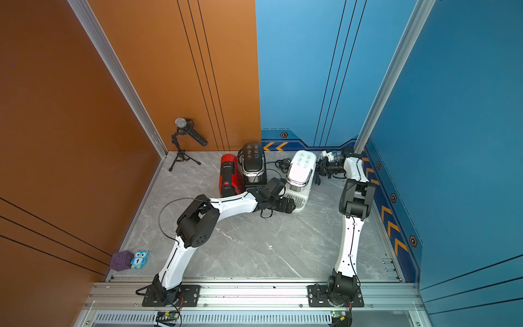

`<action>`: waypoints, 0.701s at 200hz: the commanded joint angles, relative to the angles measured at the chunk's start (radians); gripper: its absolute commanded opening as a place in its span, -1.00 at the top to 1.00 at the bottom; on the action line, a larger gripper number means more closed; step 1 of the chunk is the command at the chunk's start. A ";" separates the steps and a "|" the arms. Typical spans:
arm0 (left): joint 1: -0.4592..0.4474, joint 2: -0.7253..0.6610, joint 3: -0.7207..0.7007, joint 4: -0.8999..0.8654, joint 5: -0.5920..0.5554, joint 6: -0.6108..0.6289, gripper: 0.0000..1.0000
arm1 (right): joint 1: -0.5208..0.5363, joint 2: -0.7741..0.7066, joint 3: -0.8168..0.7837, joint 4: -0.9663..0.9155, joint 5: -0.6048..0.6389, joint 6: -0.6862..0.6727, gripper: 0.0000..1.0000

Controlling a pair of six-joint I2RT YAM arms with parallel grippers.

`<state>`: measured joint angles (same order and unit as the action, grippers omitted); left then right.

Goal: Wipe the surface of a coffee machine
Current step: Wipe the dirt from the surface of the coffee machine.

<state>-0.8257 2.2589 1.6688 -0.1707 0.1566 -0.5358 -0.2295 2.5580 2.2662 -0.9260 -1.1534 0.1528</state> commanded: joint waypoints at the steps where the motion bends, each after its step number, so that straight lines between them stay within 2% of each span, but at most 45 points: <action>1: 0.013 -0.012 -0.030 -0.058 -0.029 0.025 -0.80 | 0.019 -0.002 0.029 -0.113 -0.096 -0.028 0.71; 42: 0.018 -0.012 -0.038 -0.058 -0.032 0.030 -0.80 | 0.021 -0.068 0.036 -0.111 -0.185 -0.034 0.71; 84: 0.020 -0.012 -0.042 -0.057 -0.030 0.031 -0.80 | 0.028 -0.131 0.050 -0.110 -0.229 -0.036 0.71; 140: 0.023 -0.010 -0.047 -0.058 -0.030 0.035 -0.80 | 0.029 -0.140 0.078 -0.110 -0.259 -0.036 0.71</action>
<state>-0.8169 2.2547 1.6581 -0.1680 0.1562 -0.5133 -0.2283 2.4649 2.3219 -0.9699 -1.3354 0.1444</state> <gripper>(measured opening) 0.902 0.163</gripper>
